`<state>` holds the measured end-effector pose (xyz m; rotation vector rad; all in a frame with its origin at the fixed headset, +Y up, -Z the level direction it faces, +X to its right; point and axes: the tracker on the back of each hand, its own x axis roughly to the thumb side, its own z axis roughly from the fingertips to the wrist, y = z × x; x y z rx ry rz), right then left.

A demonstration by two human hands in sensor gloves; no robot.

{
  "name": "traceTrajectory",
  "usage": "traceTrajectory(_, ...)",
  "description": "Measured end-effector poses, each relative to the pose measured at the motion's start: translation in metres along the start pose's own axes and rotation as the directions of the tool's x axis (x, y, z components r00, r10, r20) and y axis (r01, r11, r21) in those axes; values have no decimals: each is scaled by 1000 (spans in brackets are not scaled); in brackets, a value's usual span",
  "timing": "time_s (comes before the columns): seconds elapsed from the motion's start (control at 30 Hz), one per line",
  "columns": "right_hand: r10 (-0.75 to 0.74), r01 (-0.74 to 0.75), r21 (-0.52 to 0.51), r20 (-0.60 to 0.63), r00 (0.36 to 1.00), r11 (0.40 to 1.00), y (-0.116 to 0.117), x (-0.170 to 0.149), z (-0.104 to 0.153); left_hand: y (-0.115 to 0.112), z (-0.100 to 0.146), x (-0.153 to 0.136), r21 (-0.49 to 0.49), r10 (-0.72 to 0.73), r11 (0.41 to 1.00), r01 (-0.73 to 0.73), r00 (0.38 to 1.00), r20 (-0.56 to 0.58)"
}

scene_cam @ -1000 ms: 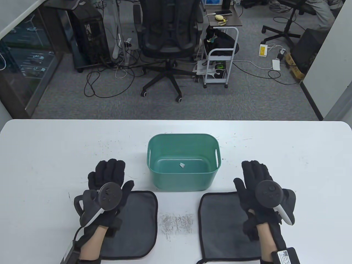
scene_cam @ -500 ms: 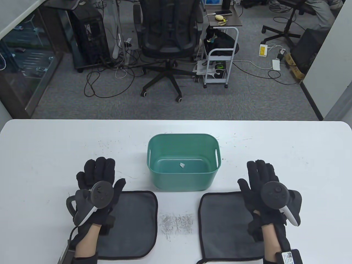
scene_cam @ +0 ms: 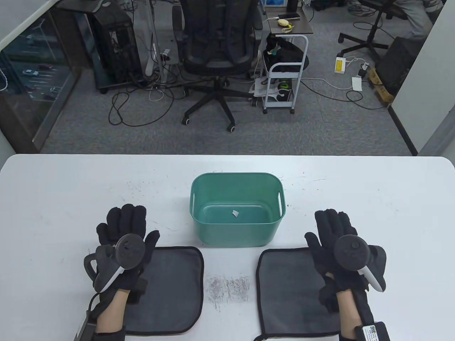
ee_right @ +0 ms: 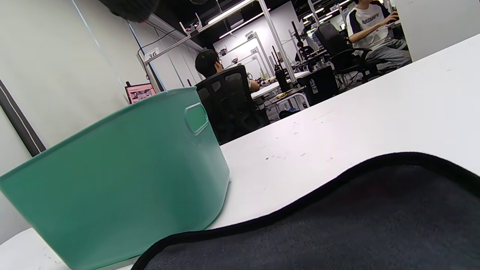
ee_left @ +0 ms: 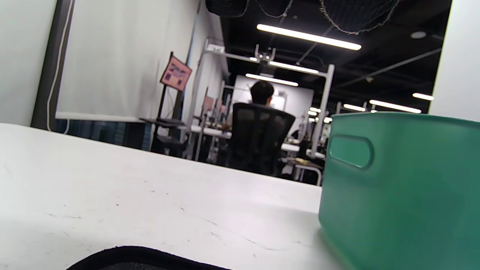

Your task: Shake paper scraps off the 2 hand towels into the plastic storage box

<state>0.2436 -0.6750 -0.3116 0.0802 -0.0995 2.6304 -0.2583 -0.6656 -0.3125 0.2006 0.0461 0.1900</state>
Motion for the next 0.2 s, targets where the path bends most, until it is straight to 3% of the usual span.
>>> traceTrajectory(0.2, -6, 6, 5, -4, 1000, 1000, 1, -2, 1, 0, 0, -2, 6, 9, 1000, -9, 1000, 0)
